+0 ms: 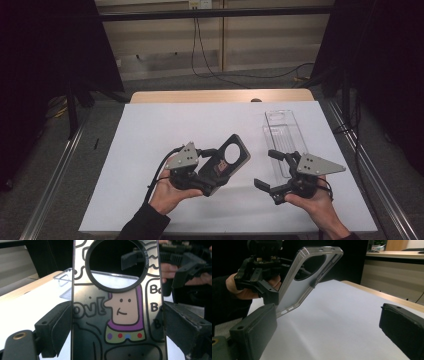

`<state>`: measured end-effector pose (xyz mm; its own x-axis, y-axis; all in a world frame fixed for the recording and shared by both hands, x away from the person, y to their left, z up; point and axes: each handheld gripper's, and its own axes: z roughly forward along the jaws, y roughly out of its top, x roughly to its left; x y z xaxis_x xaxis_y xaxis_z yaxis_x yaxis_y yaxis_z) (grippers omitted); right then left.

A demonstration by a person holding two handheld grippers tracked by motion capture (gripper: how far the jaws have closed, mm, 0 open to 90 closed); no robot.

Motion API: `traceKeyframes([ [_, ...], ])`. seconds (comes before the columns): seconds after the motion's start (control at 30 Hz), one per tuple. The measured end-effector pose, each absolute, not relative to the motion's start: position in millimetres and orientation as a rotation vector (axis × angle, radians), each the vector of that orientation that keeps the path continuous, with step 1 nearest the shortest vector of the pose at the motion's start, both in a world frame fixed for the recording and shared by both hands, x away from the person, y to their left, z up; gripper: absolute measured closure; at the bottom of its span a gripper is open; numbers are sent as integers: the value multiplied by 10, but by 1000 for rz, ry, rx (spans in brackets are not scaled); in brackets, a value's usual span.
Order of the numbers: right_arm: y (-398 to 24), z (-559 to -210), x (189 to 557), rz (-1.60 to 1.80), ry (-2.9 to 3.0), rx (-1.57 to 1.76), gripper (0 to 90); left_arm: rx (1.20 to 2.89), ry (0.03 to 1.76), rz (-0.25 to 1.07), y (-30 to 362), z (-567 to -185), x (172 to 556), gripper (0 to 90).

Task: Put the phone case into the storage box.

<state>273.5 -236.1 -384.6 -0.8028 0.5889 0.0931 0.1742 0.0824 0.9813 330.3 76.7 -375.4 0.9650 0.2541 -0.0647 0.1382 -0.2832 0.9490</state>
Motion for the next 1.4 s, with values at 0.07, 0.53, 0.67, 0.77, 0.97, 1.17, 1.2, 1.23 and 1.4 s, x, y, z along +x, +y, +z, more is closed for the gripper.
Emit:
traceKeyframes([
  [0.07,-2350,-3837,2751,1764,2060,737,5,1879,269,108,755,-3753,3287,122],
  [0.53,-2313,-3759,2856,1858,2126,646,4,1888,214,63,703,-3802,3238,122],
  [0.67,-2299,-3761,2863,1863,2155,618,0,1892,200,49,685,-3823,3234,123],
  [0.77,-2293,-3761,2882,1867,2175,605,0,1900,185,29,675,-3834,3230,122],
  [0.97,-2255,-3738,2917,1865,2250,523,5,1916,163,22,655,-3840,3214,123],
  [1.17,-2229,-3709,2972,1868,2291,477,0,1911,152,-6,652,-3842,3215,122],
  [1.2,-2225,-3707,2980,1872,2296,465,0,1912,150,-13,651,-3842,3213,122],
  [1.23,-2221,-3707,2986,1876,2298,459,0,1914,146,-14,651,-3843,3213,122],
  [1.4,-2200,-3721,3010,1877,2345,422,8,1921,135,-29,634,-3854,3198,122],
])
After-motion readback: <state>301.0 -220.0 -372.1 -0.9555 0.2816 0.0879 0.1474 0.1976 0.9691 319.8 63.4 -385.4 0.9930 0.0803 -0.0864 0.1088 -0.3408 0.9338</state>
